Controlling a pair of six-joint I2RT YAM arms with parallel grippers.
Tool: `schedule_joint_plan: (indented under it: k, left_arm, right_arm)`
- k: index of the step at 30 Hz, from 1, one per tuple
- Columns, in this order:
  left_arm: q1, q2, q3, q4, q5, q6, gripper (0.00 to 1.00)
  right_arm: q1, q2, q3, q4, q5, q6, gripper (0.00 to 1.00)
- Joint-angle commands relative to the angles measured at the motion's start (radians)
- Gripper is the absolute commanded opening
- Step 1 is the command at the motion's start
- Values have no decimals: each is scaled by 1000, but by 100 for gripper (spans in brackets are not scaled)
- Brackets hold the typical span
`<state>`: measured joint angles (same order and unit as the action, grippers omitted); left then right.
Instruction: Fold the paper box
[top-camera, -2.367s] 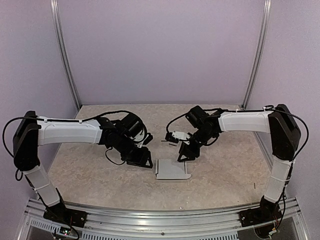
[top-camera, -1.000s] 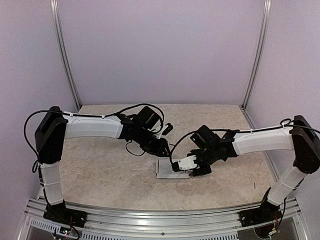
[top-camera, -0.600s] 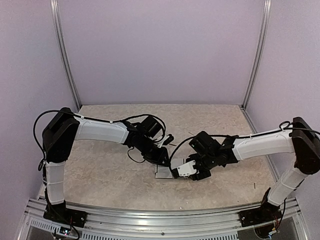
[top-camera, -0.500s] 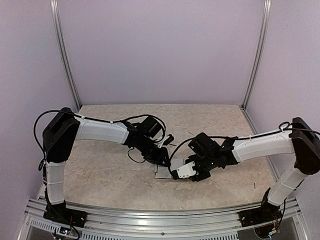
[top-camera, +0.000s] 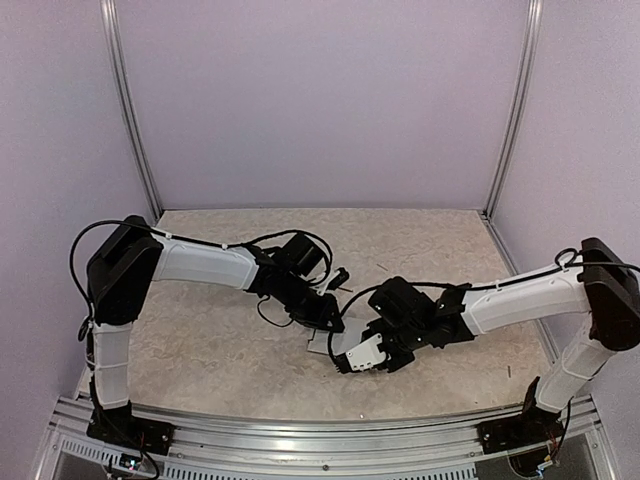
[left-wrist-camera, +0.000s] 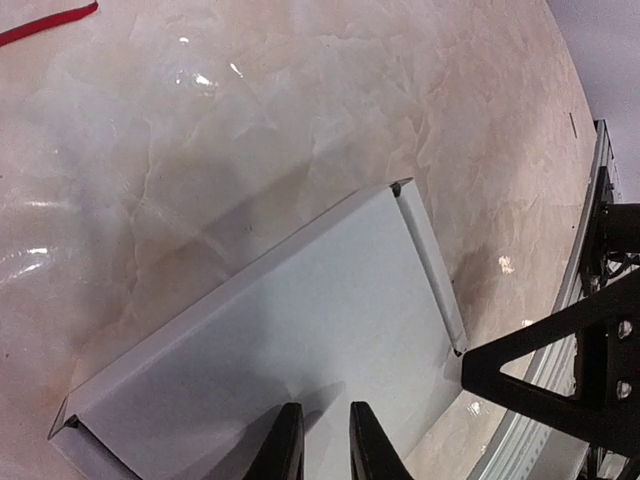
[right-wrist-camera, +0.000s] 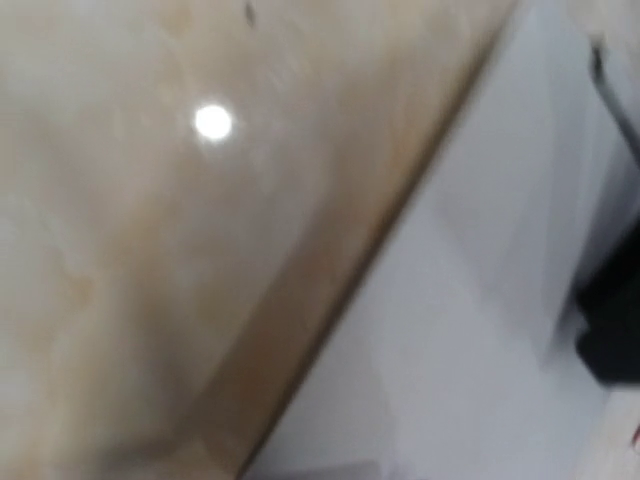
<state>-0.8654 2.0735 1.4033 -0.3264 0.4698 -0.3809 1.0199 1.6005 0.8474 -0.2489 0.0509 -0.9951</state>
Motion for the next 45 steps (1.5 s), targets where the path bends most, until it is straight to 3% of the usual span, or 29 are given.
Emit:
schedule_joint_plan:
  k: [1,6,17,24,28,36,41,45]
  left_arm:
    - [-23,71,-43,-8,35,-12,17]
    - [-22,87,-46,-5,41,-8,17]
    - [-7,93,-37,-6,56,1,16]
    - [5,91,-40,-4,62,13,16]
    - [11,87,-40,0,61,17,16]
    - [17,53,-36,5,53,43,17]
    - [22,20,-26,7,41,57,18]
    - [22,27,-16,5,43,61,18]
  right_arm:
    - [23,-13,-67,222,11,-15,35]
    - [23,12,-156,389,72,-70,32]
    - [25,18,-77,474,100,27,25]
    - [25,62,-131,695,199,91,23]
    - [26,44,-106,582,160,102,27]
    - [24,-56,25,55,-24,80,41]
    - [-13,-122,-3,-70,-5,53,45]
    - [-75,-144,-8,-65,-46,111,45]
